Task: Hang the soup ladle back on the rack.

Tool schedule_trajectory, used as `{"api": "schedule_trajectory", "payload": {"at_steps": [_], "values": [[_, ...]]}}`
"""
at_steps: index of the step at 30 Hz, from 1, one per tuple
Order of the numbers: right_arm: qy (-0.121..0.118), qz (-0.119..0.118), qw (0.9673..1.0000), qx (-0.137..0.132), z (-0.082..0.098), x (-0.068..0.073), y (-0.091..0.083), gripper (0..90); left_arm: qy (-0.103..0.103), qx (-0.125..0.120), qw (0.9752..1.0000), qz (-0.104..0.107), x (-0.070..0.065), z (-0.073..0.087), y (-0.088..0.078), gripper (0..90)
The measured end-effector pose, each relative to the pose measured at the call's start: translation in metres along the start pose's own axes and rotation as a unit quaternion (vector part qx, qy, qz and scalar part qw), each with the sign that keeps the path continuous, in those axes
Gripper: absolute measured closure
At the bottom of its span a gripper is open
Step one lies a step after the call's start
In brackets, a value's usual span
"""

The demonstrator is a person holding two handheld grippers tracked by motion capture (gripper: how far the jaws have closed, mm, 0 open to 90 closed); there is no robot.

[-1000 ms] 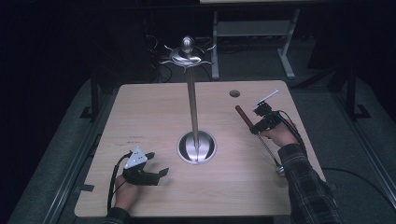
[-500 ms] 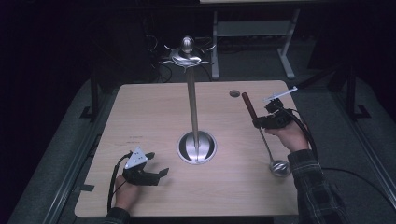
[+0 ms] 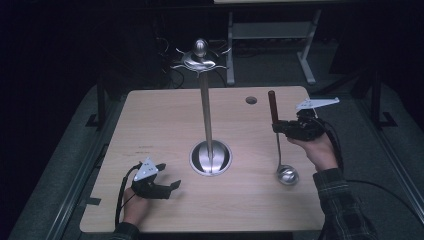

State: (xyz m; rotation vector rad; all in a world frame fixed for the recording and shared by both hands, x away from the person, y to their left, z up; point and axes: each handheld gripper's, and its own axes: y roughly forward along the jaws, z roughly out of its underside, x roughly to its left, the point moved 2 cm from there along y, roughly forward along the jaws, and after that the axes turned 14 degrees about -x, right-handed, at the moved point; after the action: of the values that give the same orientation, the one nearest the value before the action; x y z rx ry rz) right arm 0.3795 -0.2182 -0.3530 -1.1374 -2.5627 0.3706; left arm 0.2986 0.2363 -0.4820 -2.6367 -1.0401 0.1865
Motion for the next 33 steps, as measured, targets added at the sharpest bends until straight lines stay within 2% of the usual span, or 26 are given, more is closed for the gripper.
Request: {"api": "schedule_trajectory", "payload": {"at_steps": [7, 9, 11, 14, 20, 26, 32, 33], "values": [[-0.005, -0.011, 0.9995, -0.030, -0.004, 0.001, -0.006, 73.8, -0.004, -0.002, 1.0000, -0.001, -0.001, 0.000, 0.000, 14.2], [-0.009, -0.021, 0.9988, -0.044, -0.008, 0.004, -0.009, 73.8, 0.002, 0.002, 1.0000, 0.000, 0.000, 0.000, 0.000, 14.2], [-0.010, -0.025, 0.9985, -0.047, -0.010, 0.006, -0.010, 73.8, 0.001, 0.001, 1.0000, 0.000, 0.000, 0.000, 0.000, 14.2], [-0.019, -0.039, 0.9972, -0.060, -0.018, 0.014, -0.013, 73.8, 0.000, 0.000, 1.0000, -0.001, 0.000, 0.000, 0.000, 14.2], [-0.032, -0.053, 0.9956, -0.070, -0.032, 0.025, -0.015, 73.8, -0.001, -0.002, 1.0000, -0.002, 0.000, 0.000, 0.001, 14.2], [-0.039, -0.086, 0.9918, -0.086, -0.052, 0.041, -0.018, 73.7, -0.002, -0.001, 1.0000, -0.001, 0.000, 0.000, 0.000, 14.2], [-0.047, -0.107, 0.9886, -0.095, -0.064, 0.053, -0.017, 73.7, -0.002, -0.001, 1.0000, -0.001, 0.000, 0.000, 0.000, 14.2], [-0.049, -0.115, 0.9874, -0.097, -0.069, 0.058, -0.017, 73.8, -0.002, -0.001, 1.0000, -0.001, 0.000, 0.000, 0.000, 14.2]]}}
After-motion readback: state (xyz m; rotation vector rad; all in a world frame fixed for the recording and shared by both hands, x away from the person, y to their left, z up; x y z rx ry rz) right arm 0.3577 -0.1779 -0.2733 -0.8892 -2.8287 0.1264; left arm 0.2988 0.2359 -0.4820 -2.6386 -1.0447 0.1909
